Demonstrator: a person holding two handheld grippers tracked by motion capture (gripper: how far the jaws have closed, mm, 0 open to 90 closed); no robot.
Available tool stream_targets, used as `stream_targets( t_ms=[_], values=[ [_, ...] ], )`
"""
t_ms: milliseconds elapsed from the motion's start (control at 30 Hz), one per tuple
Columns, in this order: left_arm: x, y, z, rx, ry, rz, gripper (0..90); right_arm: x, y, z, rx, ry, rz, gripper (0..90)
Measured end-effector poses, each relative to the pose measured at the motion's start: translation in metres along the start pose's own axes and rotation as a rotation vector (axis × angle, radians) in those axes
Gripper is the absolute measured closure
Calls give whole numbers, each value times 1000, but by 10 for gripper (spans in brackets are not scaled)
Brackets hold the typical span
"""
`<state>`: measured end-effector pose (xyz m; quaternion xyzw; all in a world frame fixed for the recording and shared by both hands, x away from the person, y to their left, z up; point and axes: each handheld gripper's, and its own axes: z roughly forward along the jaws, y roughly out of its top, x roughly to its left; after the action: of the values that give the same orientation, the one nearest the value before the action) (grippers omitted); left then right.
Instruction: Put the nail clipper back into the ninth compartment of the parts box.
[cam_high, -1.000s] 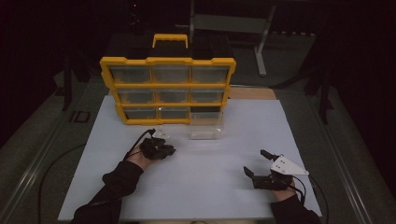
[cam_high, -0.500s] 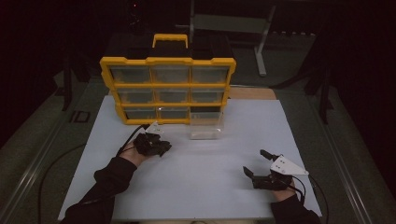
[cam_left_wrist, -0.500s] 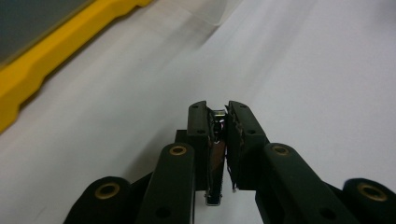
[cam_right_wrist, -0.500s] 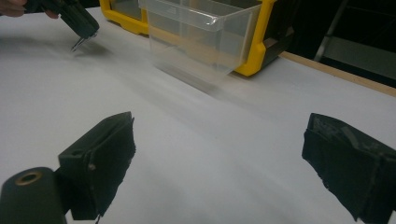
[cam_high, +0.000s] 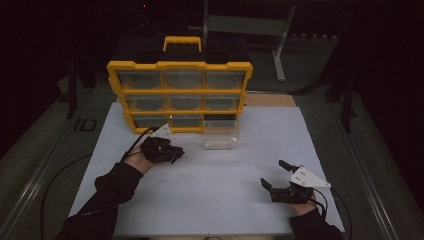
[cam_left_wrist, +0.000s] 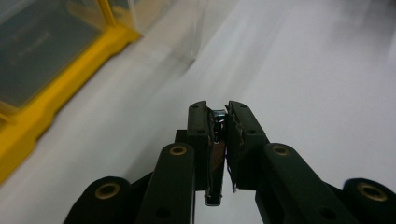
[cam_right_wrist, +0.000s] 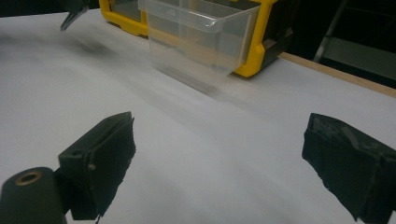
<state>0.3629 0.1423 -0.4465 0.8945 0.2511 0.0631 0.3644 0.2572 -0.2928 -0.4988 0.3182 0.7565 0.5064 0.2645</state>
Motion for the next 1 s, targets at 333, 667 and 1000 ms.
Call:
stream_targets(
  t_ms=[333, 667, 1000],
  values=[
    [-1, 20, -14, -7, -27, 39, 809, 0, 0, 0, -4, 2, 3, 93],
    [-5, 41, -19, -5, -51, 92, 809, 0, 1, -1, -5, 2, 1, 94],
    [-5, 64, -25, -24, -83, 123, 808, 0, 1, -1, -8, 2, 1, 93]
  ],
)
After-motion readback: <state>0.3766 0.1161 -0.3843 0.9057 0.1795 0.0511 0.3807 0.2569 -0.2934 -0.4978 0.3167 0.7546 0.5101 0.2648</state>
